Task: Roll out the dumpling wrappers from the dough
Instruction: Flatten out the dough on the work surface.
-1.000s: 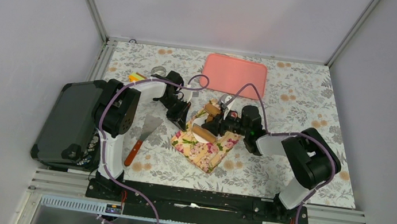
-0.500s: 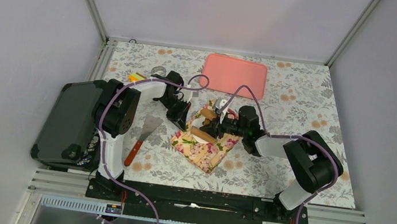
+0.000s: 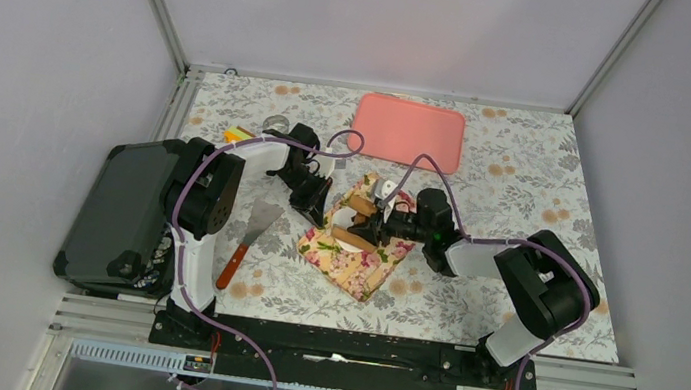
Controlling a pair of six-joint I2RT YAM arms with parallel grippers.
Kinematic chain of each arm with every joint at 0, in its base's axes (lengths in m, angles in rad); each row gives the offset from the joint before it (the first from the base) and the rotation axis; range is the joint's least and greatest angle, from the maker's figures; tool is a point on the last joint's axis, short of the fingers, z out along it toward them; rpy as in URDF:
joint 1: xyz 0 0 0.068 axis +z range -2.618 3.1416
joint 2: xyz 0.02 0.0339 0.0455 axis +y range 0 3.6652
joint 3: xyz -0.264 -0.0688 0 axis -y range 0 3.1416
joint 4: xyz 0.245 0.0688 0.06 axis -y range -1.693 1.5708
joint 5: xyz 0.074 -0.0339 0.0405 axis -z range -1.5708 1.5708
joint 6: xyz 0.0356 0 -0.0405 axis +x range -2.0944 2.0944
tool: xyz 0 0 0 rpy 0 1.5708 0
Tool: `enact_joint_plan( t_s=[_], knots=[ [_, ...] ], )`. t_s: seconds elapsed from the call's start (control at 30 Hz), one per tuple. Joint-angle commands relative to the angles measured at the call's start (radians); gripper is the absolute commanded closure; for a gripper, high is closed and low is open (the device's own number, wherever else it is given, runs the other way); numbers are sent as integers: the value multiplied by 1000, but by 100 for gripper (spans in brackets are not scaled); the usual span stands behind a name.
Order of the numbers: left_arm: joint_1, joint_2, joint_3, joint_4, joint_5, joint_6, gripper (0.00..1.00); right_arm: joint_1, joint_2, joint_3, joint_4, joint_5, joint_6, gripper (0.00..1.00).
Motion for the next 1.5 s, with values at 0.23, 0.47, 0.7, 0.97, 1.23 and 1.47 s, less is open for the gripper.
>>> enact_joint_plan(
  t_s=[0.23,0.47,0.7,0.97,1.23,1.47],
  knots=[
    [2,35,-44,22,-118,40,100,56,30,-105,-44,-115,-57,100],
    [2,38,-43,20,-120,38,100,65,42,-107,-84,-107,-71,100],
    [2,37,-43,20,-122,39,100,68,25,-69,-217,-69,-105,100],
    [3,37,-43,21,-121,39,100,89,-1,-53,-316,-88,-168,100],
    [2,37,-43,21,-122,38,100,93,11,-65,-301,-106,-180,100],
    [2,37,-43,21,-121,38,100,97,15,-82,-282,-143,-169,100]
  ],
)
